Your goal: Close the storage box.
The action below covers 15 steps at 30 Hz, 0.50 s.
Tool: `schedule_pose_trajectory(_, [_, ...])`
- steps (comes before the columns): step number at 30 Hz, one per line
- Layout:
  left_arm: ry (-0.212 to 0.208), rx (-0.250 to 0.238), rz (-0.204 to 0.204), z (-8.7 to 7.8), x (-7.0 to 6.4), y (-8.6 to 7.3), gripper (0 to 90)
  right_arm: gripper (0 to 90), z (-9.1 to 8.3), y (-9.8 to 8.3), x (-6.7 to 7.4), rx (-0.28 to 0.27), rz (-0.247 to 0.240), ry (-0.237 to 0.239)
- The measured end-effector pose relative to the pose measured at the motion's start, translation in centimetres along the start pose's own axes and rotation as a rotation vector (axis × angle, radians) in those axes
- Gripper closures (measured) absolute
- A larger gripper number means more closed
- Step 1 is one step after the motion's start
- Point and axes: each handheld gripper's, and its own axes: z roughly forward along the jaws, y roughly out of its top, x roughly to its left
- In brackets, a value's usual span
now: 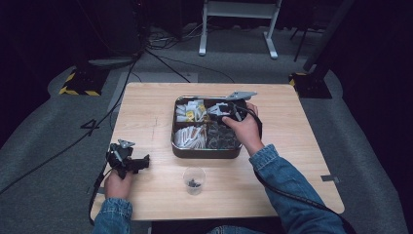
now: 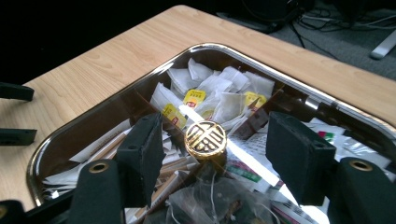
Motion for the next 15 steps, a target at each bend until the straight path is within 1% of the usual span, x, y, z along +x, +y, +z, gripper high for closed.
schedule_pose_trajectory(5, [-0.001,0.0,-0.001,0.0,0.0,0.0,0.0,37.0,-1.9,0.3,-0.5,-0.02,-0.006,-0.01])
schedule_pose_trajectory(9, [-0.002,0.001,-0.002,0.0,0.0,-0.1,0.0,36.7,-3.3,0.4,-1.0,-0.039,-0.001,-0.02])
schedule_pose_trajectory(14, [-0.004,0.002,-0.007,-0.1,-0.1,-0.1,0.0,36.1,-4.8,-0.1,-1.4,-0.054,0.0,-0.012])
schedule_pose_trajectory(15, [-0.002,0.002,-0.001,-0.1,0.0,-0.1,0.0,36.1,-5.1,-0.3,-1.5,-0.056,0.002,-0.011])
